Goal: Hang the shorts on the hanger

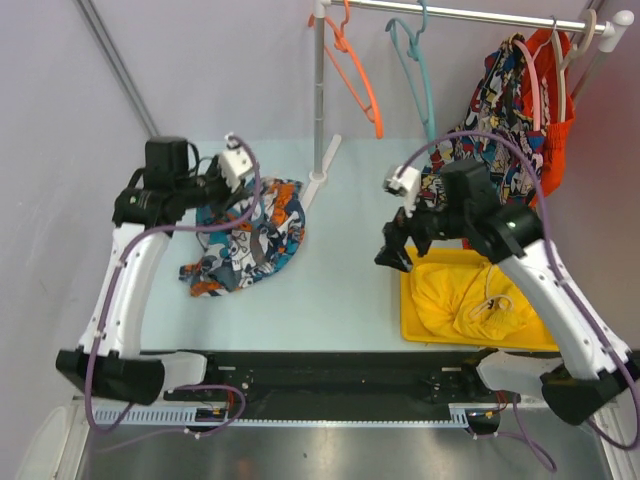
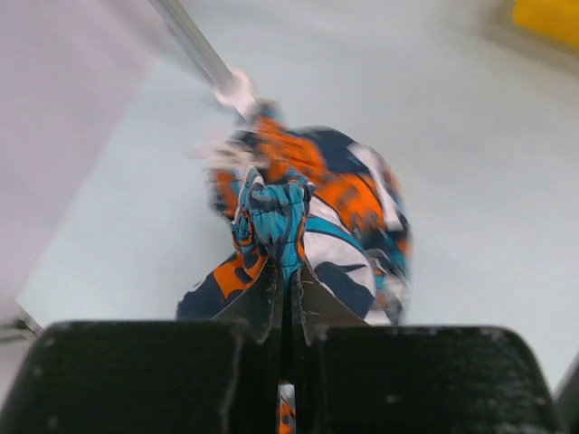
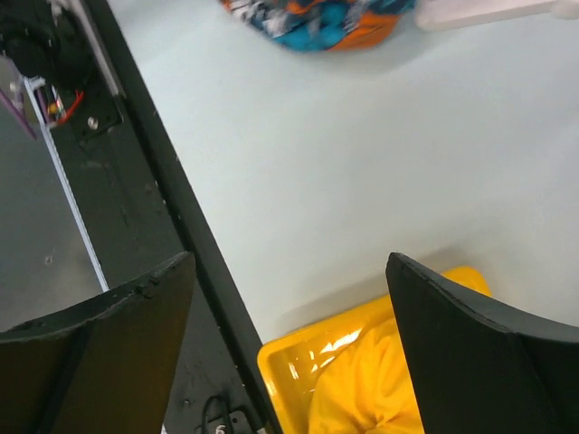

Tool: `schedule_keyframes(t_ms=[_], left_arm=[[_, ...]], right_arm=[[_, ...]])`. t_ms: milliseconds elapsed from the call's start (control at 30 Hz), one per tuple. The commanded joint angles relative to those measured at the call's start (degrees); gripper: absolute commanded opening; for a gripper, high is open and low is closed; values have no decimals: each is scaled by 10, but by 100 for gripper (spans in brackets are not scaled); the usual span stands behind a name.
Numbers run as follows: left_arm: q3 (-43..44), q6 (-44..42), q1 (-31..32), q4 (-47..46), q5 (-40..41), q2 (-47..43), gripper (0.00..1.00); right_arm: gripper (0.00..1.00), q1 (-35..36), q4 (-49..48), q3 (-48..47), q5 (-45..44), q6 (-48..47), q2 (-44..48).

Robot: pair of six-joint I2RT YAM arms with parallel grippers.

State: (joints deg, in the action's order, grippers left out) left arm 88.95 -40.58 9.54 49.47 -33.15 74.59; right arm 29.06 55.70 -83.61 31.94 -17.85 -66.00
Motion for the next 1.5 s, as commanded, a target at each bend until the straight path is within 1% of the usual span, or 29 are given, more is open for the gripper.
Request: schedule_keyframes(t_ms=[0, 33, 67, 100, 133, 200, 267, 300, 333, 367, 400, 500, 533, 600, 667, 700, 800, 833, 933, 1033, 1100, 1133, 1200, 1233, 1267, 1300, 1333, 1400, 1467], left_arm=[[-128, -118, -26, 95, -60, -71, 0], [-193, -141, -26, 103, -45, -89, 0], [-224, -165, -26, 112, -37, -107, 0], [-252, -207, -26, 137, -32, -138, 0], [-296, -227, -26, 150, -18, -150, 0], [-328, -290, -25, 190, -10, -169, 0], [-361, -322, -24, 240, 3, -186, 0], [-370, -360, -22, 253, 11, -191, 0], [-389, -379, -20, 280, 18, -203, 0], [-400, -394, -18, 286, 40, -211, 0], [-411, -423, -14, 287, 52, -222, 1], [-451, -470, -12, 278, 79, -262, 2], [-464, -476, -11, 273, 79, -269, 2], [-472, -478, -10, 259, 73, -273, 3], [-475, -478, -10, 256, 70, -266, 3], [-475, -472, -10, 253, 64, -256, 4], [-465, -464, -10, 250, 56, -245, 3], [-462, -461, -10, 248, 54, -245, 3], [-453, -452, -10, 242, 44, -241, 3], [-447, -442, -10, 236, 39, -237, 3], [-448, -434, -11, 233, 37, -237, 3], [-450, -427, -11, 223, 38, -240, 4], [-451, -403, -11, 214, 37, -243, 4], [-448, -391, -11, 206, 36, -244, 3], [-446, -357, -13, 185, 34, -246, 2], [-436, -341, -15, 175, 31, -246, 2], [-430, -326, -19, 164, 27, -243, 0], [-414, -276, -31, 135, 13, -234, 0], [-381, -219, -47, 109, 3, -225, 0]], right_arm=[[89, 44, -45, 5, -6, -45, -54], [88, 49, -51, 5, -4, -47, -66], [87, 55, -57, 5, -3, -56, -92], [86, 70, -66, 4, -5, -63, -105], [86, 76, -70, 5, -13, -73, -115], [84, 93, -90, 4, -18, -101, -153], [81, 97, -110, 3, -22, -112, -177], [80, 98, -131, 2, -18, -117, -199], [79, 100, -143, -1, -17, -116, -208], [79, 100, -156, -3, -15, -112, -218], [79, 101, -182, -6, -8, -102, -236], [79, 108, -232, -18, 7, -76, -263], [80, 113, -269, -21, 8, -56, -279], [87, 131, -319, -35, 8, -42, -295], [94, 150, -342, -47, 4, -43, -324], [95, 156, -359, -59, 0, -49, -337], [97, 170, -366, -97, -4, -80, -389], [97, 173, -361, -109, -6, -108, -420], [97, 180, -349, -135, -19, -148, -460], [98, 182, -394, -133, -42, -176, -490], [95, 186, -402, -143, -57, -194, -516], [85, 187, -401, -155, -60, -199, -522], [69, 187, -390, -158, -61, -206, -531], [58, 187, -389, -155, -61, -208, -527], [35, 187, -387, -142, -62, -210, -520], [23, 186, -387, -133, -65, -205, -498], [0, 182, -390, -124, -69, -198, -484], [0, 176, -388, -96, -80, -174, -450], [0, 153, -383, -75, -86, -125, -386]])
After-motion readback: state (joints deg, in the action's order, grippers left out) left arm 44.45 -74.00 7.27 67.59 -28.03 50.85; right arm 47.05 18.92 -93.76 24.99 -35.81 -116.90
